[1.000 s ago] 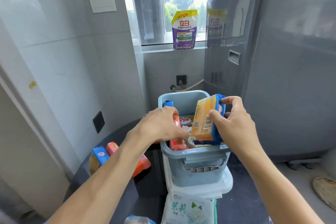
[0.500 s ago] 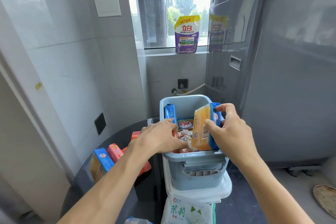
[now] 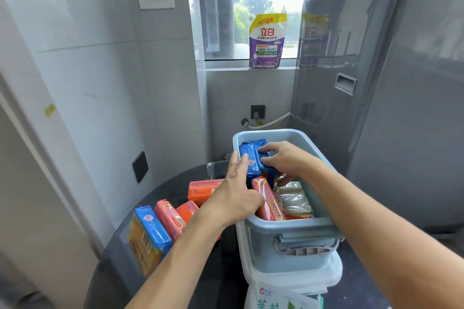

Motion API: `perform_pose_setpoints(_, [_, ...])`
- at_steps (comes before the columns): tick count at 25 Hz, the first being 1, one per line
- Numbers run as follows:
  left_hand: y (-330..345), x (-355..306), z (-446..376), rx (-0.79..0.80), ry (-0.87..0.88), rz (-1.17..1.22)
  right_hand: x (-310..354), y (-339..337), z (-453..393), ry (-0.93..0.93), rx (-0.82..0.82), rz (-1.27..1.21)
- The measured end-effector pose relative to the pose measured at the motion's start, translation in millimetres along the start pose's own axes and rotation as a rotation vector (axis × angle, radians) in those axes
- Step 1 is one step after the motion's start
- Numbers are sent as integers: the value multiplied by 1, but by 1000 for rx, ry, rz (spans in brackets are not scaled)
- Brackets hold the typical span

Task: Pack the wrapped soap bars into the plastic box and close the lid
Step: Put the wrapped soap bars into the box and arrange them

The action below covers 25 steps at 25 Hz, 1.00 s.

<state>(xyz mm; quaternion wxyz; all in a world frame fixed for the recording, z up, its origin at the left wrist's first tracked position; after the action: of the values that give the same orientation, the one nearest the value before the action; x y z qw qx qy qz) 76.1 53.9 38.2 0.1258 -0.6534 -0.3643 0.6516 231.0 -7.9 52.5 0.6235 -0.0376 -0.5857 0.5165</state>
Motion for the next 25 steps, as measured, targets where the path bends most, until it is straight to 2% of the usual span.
perform_pose_setpoints(2, [1,-2,-1,6,-15,-20,-3,0,2,7,28,-50])
perform_pose_setpoints(4, [1,-2,0,-15,-26,-38,-1,-5,12,17,-69,-13])
perform_pose_setpoints(6, [1,-2,1,-25,-62,-2,-2,-17,30,61,-183,138])
perform_pose_setpoints(7, [1,-2,1,-24,-70,33,-4,-18,42,95,-127,178])
perform_pose_setpoints(9, [0,-3,1,-38,-46,92,-13,-5,66,160,156,216])
perform_pose_setpoints(11, [0,-5,4,-61,-27,128,-19,11,88,124,336,212])
perform_pose_setpoints(14, [-2,-4,6,-95,-24,168,-14,21,97,55,388,61])
perform_pose_setpoints(18, [-2,-6,9,-95,-20,198,-15,20,98,51,345,147])
perform_pose_setpoints(20, [-3,-4,11,-119,-35,209,-14,18,96,42,206,119])
perform_pose_setpoints(23, [-5,-4,17,-174,-67,234,-6,5,100,-30,-188,280])
perform_pose_setpoints(25, [-9,-4,27,-223,-27,209,-1,6,114,-105,-454,414])
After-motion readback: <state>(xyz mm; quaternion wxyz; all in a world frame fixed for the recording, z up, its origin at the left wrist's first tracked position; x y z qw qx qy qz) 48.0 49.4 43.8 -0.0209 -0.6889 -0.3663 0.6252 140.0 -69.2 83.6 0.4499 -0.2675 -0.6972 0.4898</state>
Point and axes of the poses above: each hand's wrist, its own z-axis away from the middle knuckle, its own y-axis out of the palm, x = y × z, the point moved 5 cm from there along -z, towards the middle knuckle, and after that the axes turned 12 degrees about y, right-handed, at the moved point
